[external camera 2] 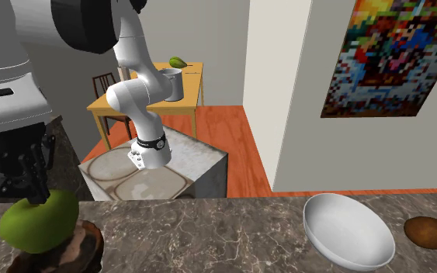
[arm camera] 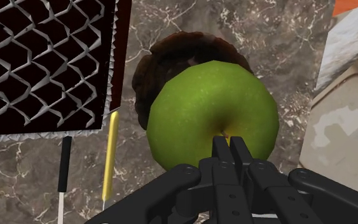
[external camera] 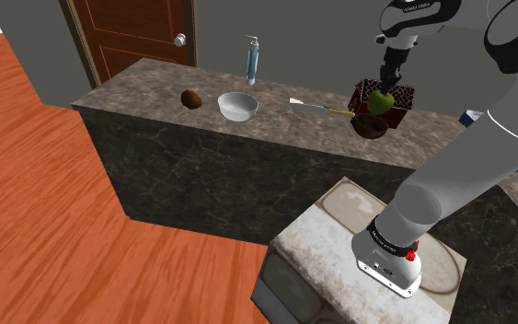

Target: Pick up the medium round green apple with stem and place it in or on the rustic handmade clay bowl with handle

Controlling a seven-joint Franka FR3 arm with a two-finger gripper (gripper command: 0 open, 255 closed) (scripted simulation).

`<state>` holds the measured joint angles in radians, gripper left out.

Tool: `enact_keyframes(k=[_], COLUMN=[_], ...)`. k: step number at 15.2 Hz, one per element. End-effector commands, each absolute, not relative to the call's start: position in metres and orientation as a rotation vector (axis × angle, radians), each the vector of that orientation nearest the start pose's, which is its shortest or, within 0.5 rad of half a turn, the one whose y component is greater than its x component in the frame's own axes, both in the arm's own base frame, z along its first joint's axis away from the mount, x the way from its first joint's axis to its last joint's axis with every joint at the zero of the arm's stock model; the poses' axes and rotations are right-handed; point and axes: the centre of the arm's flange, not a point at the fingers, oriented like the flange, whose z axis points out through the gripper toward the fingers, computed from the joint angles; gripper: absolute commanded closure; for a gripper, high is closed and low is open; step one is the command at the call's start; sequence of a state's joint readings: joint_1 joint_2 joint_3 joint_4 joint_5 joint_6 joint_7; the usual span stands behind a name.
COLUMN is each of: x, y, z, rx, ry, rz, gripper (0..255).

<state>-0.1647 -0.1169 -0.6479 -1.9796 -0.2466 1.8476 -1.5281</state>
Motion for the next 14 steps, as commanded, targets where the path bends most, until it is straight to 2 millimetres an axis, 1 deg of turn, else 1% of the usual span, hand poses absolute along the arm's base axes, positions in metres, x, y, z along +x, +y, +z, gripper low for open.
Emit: enact_keyframes(k=[1,3,10,11,14], x=[0.3412,0.3412,0.3412,0.3412,0.3412], y=[-0.4034,-0.4034,-0.4034,-0.4034,-0.4034], z=[0.4938,0.4848,0.4848,0.4848,0.4848], rx=[-2.918,-2.918,-2.918,-2.918,-2.918], ry=[-1.220,-1.220,-1.220,-1.220,-1.220], rz=[0.263,0.263,0.263,0.263,0.263], gripper=[255,255,255,0,0])
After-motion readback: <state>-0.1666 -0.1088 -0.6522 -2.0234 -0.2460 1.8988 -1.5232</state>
